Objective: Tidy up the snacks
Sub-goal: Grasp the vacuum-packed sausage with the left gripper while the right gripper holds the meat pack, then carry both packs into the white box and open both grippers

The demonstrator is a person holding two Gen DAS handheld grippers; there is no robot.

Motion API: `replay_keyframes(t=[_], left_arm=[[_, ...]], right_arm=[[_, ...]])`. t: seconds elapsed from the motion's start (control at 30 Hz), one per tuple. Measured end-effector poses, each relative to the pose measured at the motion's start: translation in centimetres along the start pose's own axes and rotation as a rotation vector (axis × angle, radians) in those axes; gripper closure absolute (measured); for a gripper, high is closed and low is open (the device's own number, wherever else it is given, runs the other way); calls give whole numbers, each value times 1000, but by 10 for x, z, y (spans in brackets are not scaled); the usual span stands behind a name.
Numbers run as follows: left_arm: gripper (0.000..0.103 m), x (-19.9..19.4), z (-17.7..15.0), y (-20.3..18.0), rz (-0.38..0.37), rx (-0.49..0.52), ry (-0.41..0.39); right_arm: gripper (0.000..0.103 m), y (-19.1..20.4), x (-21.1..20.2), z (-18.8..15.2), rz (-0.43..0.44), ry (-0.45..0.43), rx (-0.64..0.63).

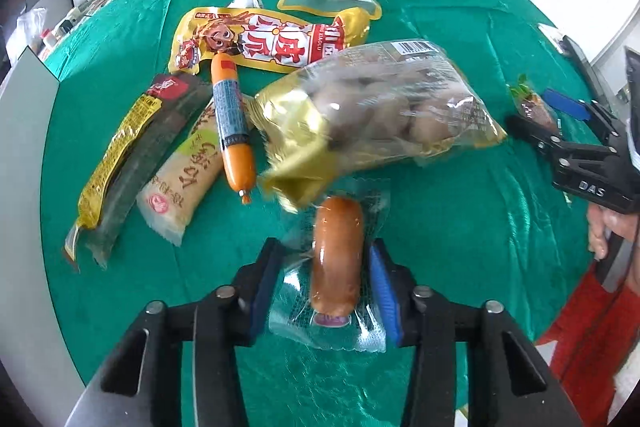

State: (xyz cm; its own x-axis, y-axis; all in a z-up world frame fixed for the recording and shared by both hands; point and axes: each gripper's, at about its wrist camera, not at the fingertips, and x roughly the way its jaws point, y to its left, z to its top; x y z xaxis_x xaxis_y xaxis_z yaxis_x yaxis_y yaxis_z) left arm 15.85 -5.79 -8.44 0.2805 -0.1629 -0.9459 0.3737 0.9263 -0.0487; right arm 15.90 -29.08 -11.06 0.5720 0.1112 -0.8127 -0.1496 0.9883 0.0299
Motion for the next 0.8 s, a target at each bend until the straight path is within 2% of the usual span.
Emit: replay_keyframes(t=[0.2,0.3,0.37,0.43,0.47,0.53,0.57,0.6,0.63,0.67,0.7,0.77,0.8], left_arm=[[61,-31,-51,8,-3,-60,-45],[53,-39,-68,8,44,-23,-60],[44,-35,-73,9,88,24,-41],[23,-27,-75,8,156,64,-53],[19,-27,-76,8,187,73,-58],[17,-24,-73,8,179,57,-61],[18,-25,-74,12,163,40,-56],[25,-26,-74,15,132,18,-52],[43,-27,-73,17,78,-4,-49],[49,-29,-70,19,43,-24,-49],[58,-33,-75,20,48,-24,-57],[65,-39,-81,20,56,-13,-67],[67,-43,-85,22,57,-18,-78]], right_arm=[[7,-9,-8,-3,42,-13,22],[7,-15,-9,0,92,-1,35],[8,-18,-6,10,128,78,9],[9,-25,-2,23,163,187,30],[9,-29,0,31,172,249,60],[9,-33,4,43,165,353,108],[9,-32,5,49,160,385,114],[9,-28,4,53,155,392,102],[9,-21,3,57,137,393,69],[9,-14,5,58,111,407,32],[10,-9,9,57,86,432,3],[12,5,16,49,60,503,-63],[25,11,17,45,52,526,-94]])
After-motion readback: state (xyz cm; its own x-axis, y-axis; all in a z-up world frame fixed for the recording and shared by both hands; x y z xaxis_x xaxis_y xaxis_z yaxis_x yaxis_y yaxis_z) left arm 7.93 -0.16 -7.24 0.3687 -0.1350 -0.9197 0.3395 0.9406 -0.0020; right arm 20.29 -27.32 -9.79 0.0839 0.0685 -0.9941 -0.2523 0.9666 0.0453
